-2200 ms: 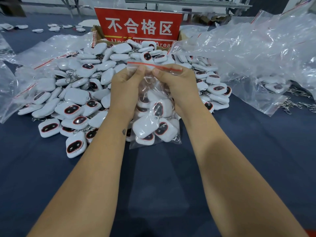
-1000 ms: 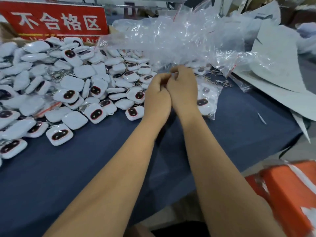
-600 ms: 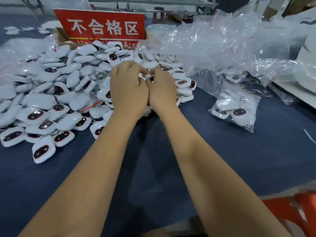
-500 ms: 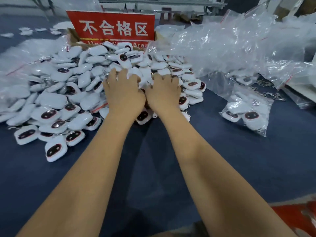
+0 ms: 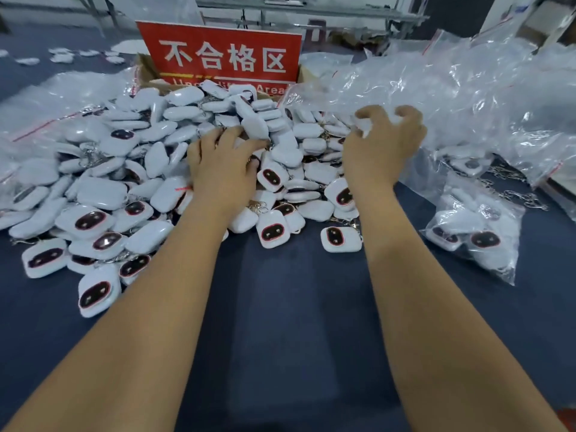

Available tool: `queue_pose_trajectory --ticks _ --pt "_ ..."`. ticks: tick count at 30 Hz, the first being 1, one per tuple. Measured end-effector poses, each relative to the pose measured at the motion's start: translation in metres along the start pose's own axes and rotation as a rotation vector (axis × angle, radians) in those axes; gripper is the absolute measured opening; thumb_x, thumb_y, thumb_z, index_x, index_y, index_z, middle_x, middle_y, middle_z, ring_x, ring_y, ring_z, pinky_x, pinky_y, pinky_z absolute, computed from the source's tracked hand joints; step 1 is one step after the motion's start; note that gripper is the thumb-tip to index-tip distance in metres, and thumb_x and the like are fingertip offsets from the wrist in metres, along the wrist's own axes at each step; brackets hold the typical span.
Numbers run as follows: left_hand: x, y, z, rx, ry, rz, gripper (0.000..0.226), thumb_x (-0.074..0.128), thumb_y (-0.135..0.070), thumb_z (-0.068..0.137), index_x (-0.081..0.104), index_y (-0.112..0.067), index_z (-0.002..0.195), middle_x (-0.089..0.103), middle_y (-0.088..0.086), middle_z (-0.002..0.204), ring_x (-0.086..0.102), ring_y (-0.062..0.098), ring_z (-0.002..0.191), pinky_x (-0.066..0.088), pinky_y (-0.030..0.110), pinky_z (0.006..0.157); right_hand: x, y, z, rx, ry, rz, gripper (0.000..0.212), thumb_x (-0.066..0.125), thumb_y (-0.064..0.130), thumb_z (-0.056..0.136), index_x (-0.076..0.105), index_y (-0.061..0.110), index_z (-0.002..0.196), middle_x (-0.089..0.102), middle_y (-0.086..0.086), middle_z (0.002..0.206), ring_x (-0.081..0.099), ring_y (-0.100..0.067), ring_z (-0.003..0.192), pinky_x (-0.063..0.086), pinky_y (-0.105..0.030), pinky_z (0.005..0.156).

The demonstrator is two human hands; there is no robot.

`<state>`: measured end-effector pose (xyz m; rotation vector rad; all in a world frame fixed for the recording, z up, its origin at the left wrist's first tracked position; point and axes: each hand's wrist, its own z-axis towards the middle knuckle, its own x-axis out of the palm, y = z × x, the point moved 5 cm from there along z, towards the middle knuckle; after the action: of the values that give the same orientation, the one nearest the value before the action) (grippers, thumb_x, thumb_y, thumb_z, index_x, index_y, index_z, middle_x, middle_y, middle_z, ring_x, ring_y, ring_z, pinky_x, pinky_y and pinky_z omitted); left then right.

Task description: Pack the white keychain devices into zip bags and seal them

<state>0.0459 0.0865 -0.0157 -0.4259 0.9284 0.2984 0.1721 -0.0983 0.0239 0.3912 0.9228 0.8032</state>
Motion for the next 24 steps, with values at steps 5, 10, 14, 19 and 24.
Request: queue_pose_trajectory --ticks 5,10,14,19,24 --pt "0.0 0.003 0.007 -0.042 -0.012 -0.07 0.035 0.054 -0.03 0.094 0.061 -0.044 0.126 0.047 -0.004 0.144 0.031 0.028 0.136 0.014 0.046 0.115 0.004 -0.041 0.011 0.392 0.275 -0.005 0.044 0.047 0.026 0.096 0.051 0.03 0.139 0.021 -0.013 0.16 0.017 -0.034 0.147 0.015 -0.048 0.119" --pt "-0.026 -0.001 0.001 -0.112 -0.188 -0.538 0.028 0.057 -0.016 0.088 0.068 -0.02 0.113 0.06 0.001 0.122 0.054 0.017 0.114 0.04 0.027 0.101 -0.007 -0.018 0.013 0.258 0.084 0.003 0.048 0.05 0.018 0.094 0.048 0.016 0.142 0.045 -0.004 0.148 0.03 -0.026 0.142 0.022 -0.046 0.114" --pt "-0.044 -0.011 -0.011 -0.17 -0.294 -0.738 0.025 0.052 -0.006 0.087 0.069 -0.022 0.096 0.061 -0.004 0.11 0.056 -0.002 0.095 0.042 0.008 0.085 -0.024 0.034 -0.005 -0.078 -0.194 0.32 0.035 0.058 0.003 0.088 0.065 0.016 0.12 0.064 0.002 0.114 0.051 -0.017 0.113 0.04 -0.029 0.098" --pt "-0.029 -0.019 -0.02 -0.347 -0.017 -1.326 0.023 0.047 -0.015 0.101 0.066 -0.012 0.112 0.071 0.008 0.106 0.07 0.025 0.096 0.056 0.026 0.077 0.002 0.076 -0.062 -0.286 0.055 0.625 0.039 0.064 -0.001 0.081 0.06 0.013 0.117 0.054 0.004 0.09 0.054 -0.011 0.081 0.047 -0.02 0.074" --pt "-0.023 0.003 -0.022 -0.492 -0.04 -1.567 0.023 0.057 -0.029 0.097 0.062 -0.019 0.117 0.074 0.001 0.102 0.071 0.014 0.084 0.054 0.024 0.068 0.024 0.079 -0.083 -0.32 0.401 0.641 0.016 0.068 0.018 0.084 0.061 0.032 0.083 0.058 0.007 0.08 0.056 -0.008 0.072 0.047 -0.017 0.067"
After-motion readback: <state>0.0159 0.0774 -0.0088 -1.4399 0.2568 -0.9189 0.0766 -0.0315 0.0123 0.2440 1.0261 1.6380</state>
